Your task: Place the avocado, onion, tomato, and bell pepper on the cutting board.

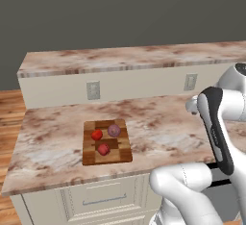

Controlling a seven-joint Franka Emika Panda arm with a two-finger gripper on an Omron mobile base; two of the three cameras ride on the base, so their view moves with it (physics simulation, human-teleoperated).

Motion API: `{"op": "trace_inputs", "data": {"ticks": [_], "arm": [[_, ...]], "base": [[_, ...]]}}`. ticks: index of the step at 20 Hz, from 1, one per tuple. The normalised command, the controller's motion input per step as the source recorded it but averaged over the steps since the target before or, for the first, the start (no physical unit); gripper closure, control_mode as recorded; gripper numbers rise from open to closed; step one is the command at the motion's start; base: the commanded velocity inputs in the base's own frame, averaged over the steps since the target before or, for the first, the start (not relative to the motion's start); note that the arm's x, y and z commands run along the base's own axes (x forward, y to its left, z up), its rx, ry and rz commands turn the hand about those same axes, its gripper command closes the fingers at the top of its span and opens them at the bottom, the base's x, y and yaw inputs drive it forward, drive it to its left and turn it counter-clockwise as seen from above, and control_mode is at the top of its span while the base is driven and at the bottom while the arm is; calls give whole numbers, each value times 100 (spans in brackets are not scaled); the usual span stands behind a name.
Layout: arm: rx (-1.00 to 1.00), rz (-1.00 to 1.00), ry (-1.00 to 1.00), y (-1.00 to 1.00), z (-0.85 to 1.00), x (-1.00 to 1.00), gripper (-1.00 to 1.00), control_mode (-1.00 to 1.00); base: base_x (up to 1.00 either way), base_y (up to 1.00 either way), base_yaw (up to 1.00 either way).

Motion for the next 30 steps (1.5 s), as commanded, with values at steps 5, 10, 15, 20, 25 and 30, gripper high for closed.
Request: {"op": "trace_inputs", "data": {"ticks": [5,10,15,20,25,30], "arm": [[-5,-2,0,-36,-1,44,-100,-100],[-7,-1,0,-41,0,43,-100,-100],[-3,0,0,-47,0,26,-100,-100],[0,0,0,-42,-26,18,-100,-100],[0,0,1,-35,-39,39,-100,-100],[-1,0,0,-28,-28,39,-100,-100]], "base": [[0,0,0],[0,0,0],[0,0,0],[0,0,0],[0,0,0],[0,0,0]]}}
